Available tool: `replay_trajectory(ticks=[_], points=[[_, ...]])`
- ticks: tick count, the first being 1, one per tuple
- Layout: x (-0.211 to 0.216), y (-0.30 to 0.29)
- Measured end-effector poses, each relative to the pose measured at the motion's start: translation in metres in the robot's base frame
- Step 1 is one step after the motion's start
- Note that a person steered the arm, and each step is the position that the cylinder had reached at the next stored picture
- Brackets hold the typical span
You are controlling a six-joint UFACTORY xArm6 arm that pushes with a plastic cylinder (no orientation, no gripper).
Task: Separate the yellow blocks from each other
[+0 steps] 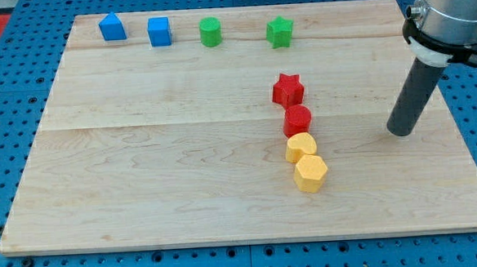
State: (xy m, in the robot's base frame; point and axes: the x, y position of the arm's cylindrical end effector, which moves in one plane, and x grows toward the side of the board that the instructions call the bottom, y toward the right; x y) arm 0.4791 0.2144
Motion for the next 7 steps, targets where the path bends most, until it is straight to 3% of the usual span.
replay_trajectory(ticks=[2, 5, 7], points=[[0.083, -0.051], [0.052, -0.098], [0.047, -0.183]])
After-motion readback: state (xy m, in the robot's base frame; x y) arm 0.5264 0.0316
